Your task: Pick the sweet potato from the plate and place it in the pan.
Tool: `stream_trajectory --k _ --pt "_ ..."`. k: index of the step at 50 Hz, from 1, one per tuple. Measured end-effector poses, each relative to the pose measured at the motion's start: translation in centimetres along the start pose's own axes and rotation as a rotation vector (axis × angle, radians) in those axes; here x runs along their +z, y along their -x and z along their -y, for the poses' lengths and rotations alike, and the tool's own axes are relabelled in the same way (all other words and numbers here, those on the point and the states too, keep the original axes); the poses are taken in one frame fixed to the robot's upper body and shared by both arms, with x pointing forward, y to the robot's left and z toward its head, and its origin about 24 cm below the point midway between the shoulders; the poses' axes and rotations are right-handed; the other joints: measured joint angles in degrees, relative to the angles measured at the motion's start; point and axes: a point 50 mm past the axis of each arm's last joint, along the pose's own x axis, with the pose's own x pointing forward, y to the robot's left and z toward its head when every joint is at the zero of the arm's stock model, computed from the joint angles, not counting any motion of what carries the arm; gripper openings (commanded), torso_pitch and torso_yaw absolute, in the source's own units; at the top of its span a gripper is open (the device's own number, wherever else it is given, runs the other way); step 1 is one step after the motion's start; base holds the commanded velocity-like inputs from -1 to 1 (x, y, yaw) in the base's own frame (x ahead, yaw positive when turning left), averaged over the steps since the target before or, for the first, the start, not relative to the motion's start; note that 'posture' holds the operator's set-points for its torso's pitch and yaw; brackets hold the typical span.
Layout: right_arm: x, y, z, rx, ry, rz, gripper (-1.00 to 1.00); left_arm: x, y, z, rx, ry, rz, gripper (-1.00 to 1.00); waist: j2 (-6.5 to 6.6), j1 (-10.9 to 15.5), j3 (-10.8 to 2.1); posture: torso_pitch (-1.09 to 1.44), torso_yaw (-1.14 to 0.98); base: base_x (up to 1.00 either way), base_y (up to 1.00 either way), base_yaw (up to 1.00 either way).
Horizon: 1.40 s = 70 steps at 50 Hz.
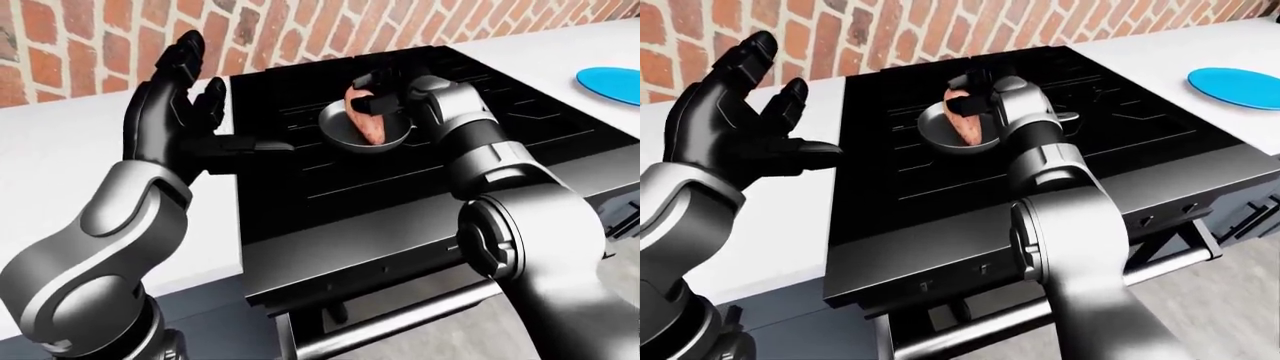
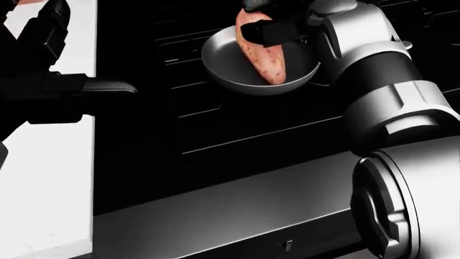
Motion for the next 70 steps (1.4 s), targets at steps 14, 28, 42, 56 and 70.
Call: stream_trajectory --k 14,28,42,56,70 --pt "-0.4 -0.1 0.4 -0.029 0.045 -0.019 0.04 0.1 0.0 0.0 0.0 -0.001 0.002 1.0 0.17 -0.09 0.05 0.0 0.0 0.0 0.0 0.0" --pt "-0.7 -0.1 0.4 -0.038 0.068 -0.031 0.48 0.1 0.0 0.0 0.0 -0.002 0.0 1.0 0.29 -0.37 0.11 0.0 0.0 0.0 0.0 0.0" --pt "-1.1 -0.2 -0.6 0.015 0.08 -0.045 1.0 0.2 0.2 0.1 -0.002 0.0 0.004 1.0 0.3 0.06 0.4 0.0 0.0 0.0 0.0 0.0" --pt "2.9 1.2 2.0 -0.074 0.075 0.071 1.0 1.7 -1.6 0.3 0.024 -0.019 0.011 1.0 0.05 -0.04 0.6 0.0 0.0 0.0 0.0 0.0" --pt "5.9 5.2 4.3 -0.123 0.023 0.232 1.0 4.1 -4.8 1.5 0.067 -0.034 0.04 1.0 -0.55 0.1 1.28 0.0 0.0 0.0 0.0 0.0"
